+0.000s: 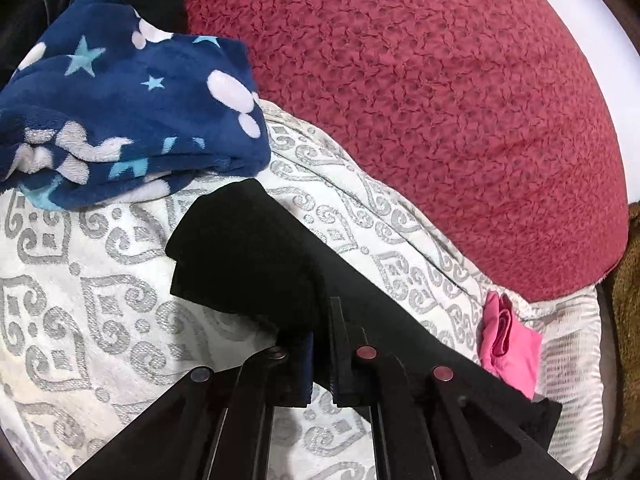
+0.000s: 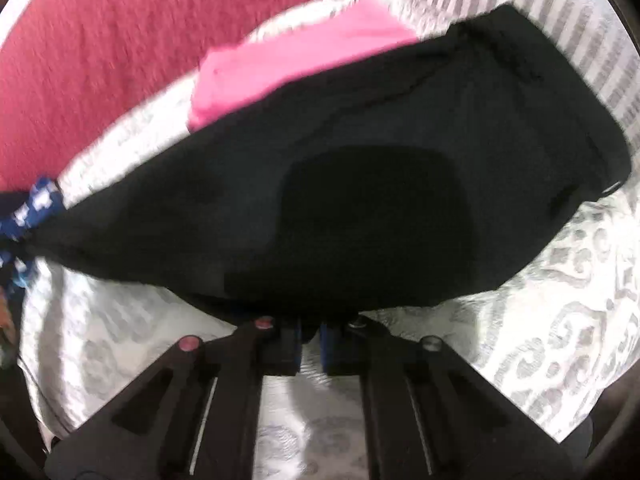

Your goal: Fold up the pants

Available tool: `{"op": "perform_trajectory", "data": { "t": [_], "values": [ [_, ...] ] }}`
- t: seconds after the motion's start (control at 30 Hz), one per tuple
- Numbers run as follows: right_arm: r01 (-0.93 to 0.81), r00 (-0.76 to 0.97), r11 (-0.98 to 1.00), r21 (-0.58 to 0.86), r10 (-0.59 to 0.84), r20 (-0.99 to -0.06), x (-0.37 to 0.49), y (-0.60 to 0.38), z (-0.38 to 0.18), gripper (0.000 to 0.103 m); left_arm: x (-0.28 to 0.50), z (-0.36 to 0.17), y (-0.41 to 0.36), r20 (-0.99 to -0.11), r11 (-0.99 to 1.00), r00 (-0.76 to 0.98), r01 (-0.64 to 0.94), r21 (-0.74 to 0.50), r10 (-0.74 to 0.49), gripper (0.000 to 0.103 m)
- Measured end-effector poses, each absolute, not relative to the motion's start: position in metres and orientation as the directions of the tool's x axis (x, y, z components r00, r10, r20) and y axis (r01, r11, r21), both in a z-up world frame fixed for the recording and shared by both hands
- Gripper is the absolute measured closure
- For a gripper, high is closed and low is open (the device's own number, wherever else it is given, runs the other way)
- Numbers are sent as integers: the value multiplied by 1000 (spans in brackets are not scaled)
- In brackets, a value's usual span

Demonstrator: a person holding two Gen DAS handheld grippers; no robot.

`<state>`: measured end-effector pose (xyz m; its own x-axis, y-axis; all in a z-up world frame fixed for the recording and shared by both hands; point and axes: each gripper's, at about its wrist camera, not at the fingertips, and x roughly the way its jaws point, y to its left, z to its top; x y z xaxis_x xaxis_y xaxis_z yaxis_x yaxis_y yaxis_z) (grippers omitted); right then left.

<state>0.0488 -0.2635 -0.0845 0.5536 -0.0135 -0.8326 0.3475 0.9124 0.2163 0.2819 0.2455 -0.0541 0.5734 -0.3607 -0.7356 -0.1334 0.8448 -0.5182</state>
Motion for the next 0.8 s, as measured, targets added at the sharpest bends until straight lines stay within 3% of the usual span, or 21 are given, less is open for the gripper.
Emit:
{"op": "perform_trajectory", "data": {
  "t": [0.1,0.17,0.33,0.53,0.6,0.67,0.73,0.8],
  "values": [
    [331,604,865,378,114,-789,26,-274,-57,96,277,-49,256,-736,844,573,-138,-519,-359,99],
    [304,607,863,403,151,-780,18,-273,-47,96,272,-42,264,-733,842,577,-138,-521,-359,99],
    [248,504,892,378,214,-837,3,-247,-55,96,244,-29,291,-740,869,588,-121,-479,-326,99],
    [206,303,915,348,278,-911,-14,-234,-103,94,203,-51,341,-756,867,587,-172,-467,-291,99],
    [208,319,926,315,240,-917,-16,-243,-95,92,195,-66,348,-761,847,571,-199,-494,-309,99],
    [234,370,930,283,184,-911,-18,-258,-79,75,191,-75,344,-782,860,556,-213,-463,-283,96],
    [301,444,910,284,130,-887,-21,-284,-62,38,187,-84,337,-802,868,541,-238,-435,-253,93],
    [366,492,884,291,81,-867,-24,-310,-54,36,182,-89,336,-798,846,541,-268,-461,-264,79]
  ]
}}
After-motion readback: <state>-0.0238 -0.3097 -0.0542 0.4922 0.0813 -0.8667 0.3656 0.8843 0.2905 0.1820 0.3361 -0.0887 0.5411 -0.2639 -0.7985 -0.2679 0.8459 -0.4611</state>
